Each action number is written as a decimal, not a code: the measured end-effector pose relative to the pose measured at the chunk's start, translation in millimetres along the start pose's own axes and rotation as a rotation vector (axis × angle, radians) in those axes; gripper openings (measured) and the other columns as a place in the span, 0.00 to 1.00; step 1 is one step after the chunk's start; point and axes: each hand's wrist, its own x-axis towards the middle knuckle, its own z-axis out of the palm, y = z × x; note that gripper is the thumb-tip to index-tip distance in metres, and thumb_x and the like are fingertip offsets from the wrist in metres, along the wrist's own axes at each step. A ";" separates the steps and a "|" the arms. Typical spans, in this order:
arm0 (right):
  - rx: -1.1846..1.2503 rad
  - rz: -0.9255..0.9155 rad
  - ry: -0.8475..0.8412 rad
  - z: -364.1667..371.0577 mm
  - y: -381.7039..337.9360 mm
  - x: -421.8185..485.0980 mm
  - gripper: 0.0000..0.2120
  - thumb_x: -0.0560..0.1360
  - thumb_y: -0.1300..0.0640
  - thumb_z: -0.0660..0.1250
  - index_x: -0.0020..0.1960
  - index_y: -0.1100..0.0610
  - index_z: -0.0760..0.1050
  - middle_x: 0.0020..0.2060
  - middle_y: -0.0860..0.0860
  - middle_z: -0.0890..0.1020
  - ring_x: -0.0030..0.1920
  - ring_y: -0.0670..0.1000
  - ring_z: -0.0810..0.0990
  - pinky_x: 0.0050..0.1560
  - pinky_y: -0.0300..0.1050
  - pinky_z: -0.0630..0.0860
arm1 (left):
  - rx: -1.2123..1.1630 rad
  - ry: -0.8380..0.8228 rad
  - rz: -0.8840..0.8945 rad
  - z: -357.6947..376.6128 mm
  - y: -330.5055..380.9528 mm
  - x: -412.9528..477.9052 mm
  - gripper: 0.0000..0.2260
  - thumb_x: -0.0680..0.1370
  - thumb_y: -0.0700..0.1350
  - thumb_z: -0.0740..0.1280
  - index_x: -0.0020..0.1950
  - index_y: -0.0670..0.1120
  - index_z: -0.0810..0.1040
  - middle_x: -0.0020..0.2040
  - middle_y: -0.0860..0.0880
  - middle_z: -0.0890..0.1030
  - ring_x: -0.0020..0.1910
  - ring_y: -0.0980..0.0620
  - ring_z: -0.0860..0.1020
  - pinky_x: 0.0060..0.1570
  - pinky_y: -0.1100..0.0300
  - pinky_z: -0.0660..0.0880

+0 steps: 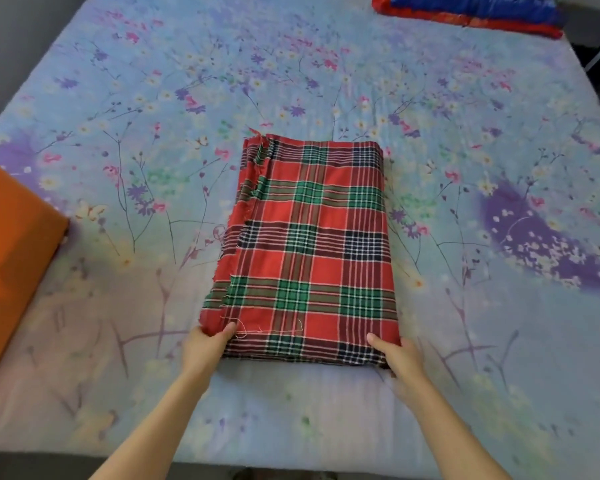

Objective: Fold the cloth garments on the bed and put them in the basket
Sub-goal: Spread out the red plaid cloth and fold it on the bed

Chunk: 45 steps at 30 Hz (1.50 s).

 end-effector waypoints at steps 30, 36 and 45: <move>0.155 0.055 -0.339 -61.4 -178.0 -53.2 0.27 0.57 0.41 0.77 0.47 0.57 0.74 0.33 0.57 0.80 0.31 0.54 0.80 0.28 0.44 0.80 | -0.494 -0.234 -0.140 -29.9 169.2 -42.0 0.13 0.81 0.40 0.52 0.38 0.40 0.66 0.16 0.46 0.71 0.12 0.56 0.70 0.12 0.72 0.60; -0.209 -0.247 0.044 -3.0 -164.2 50.5 0.12 0.72 0.56 0.72 0.51 0.62 0.77 0.29 0.51 0.74 0.27 0.48 0.71 0.26 0.39 0.70 | -0.643 -0.239 -0.137 21.8 173.2 48.3 0.12 0.81 0.37 0.51 0.58 0.39 0.72 0.22 0.45 0.77 0.17 0.55 0.75 0.17 0.68 0.71; -0.465 -0.110 0.239 13.8 -112.0 86.1 0.35 0.72 0.33 0.61 0.67 0.58 0.69 0.62 0.55 0.76 0.60 0.59 0.75 0.59 0.53 0.72 | 0.495 -0.024 0.567 38.9 122.4 47.3 0.36 0.72 0.60 0.69 0.75 0.50 0.60 0.70 0.48 0.68 0.68 0.46 0.68 0.66 0.49 0.68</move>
